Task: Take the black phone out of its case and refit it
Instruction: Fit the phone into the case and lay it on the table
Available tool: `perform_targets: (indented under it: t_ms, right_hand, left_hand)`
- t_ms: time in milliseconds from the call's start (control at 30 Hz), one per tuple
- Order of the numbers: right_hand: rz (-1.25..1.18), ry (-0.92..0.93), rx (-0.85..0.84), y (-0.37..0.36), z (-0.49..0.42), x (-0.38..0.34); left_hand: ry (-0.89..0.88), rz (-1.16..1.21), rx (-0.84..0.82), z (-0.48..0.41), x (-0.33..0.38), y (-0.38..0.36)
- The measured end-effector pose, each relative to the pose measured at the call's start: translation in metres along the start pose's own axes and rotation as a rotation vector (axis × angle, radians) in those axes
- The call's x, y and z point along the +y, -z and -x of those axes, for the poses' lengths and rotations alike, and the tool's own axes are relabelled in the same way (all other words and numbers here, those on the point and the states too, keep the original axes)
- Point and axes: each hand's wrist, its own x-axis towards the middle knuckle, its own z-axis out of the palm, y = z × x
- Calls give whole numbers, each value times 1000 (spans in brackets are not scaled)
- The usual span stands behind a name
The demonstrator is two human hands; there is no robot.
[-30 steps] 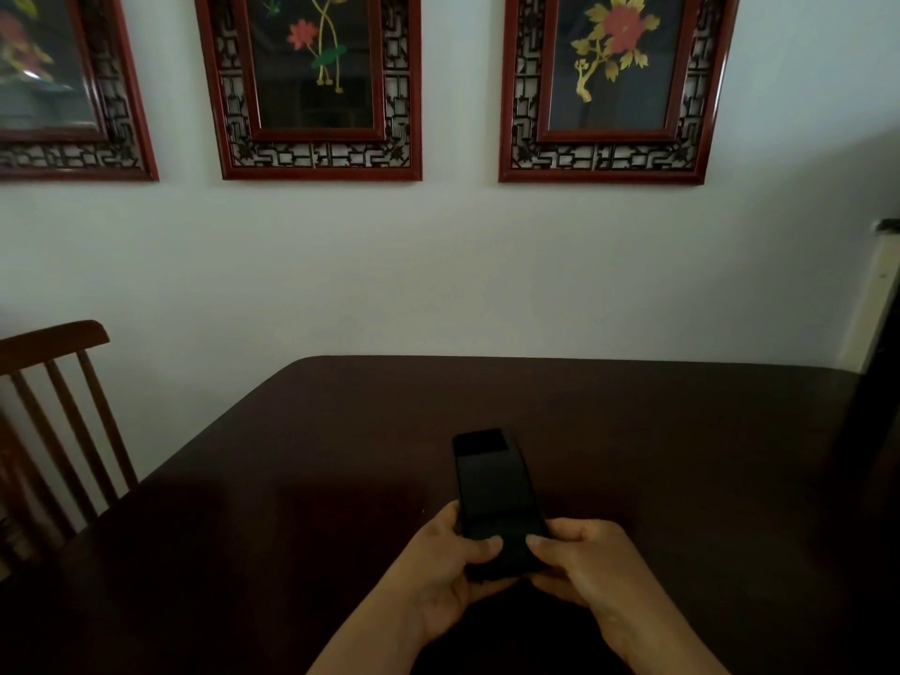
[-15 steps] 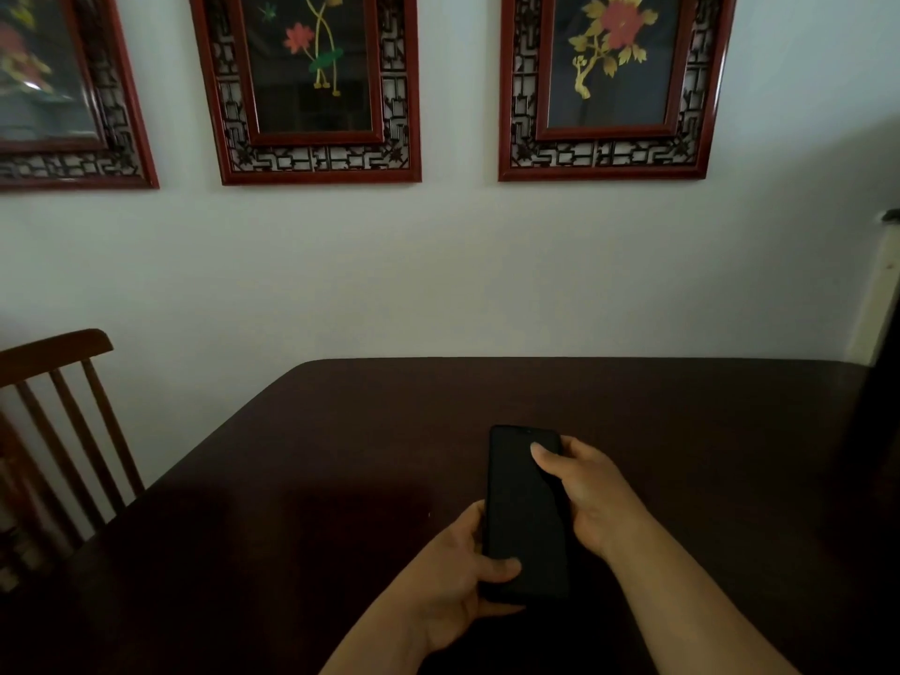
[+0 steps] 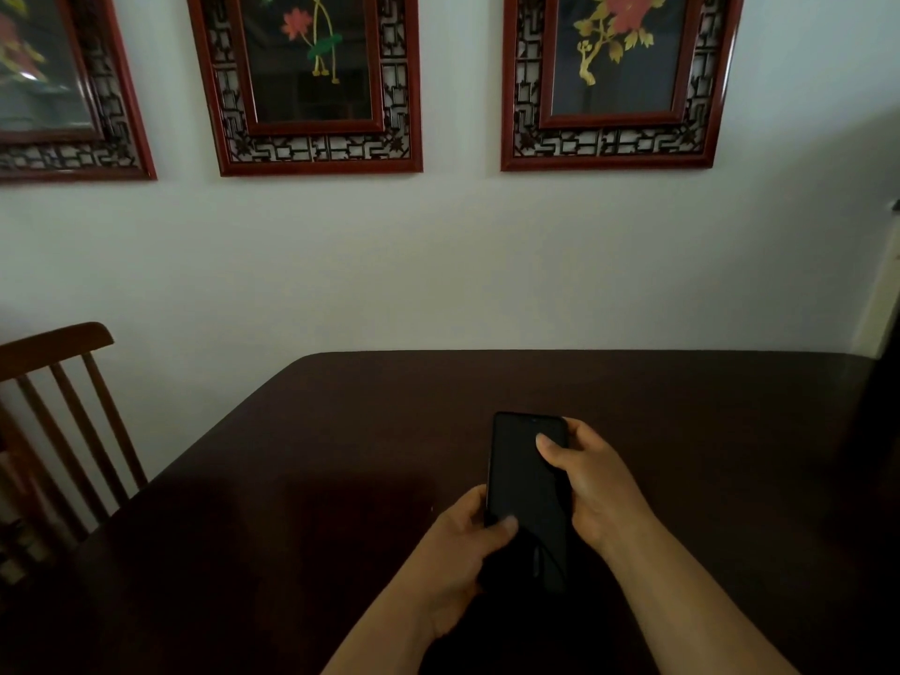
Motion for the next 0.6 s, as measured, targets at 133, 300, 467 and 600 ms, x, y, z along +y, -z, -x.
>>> perform_targets:
  t_ms: [133, 300, 467, 600]
  right_hand:
    - [-15, 25, -41, 2, 8, 4]
    - [-9, 58, -63, 4, 11, 9]
    - [-13, 61, -86, 4, 11, 10]
    - [49, 49, -83, 6, 12, 10]
  left_hand:
    - [-114, -28, 173, -7, 12, -2]
    - [-249, -289, 399, -21, 38, -9]
    - [-300, -375, 459, -32, 51, -14]
    - [-224, -207, 460, -36, 46, -15]
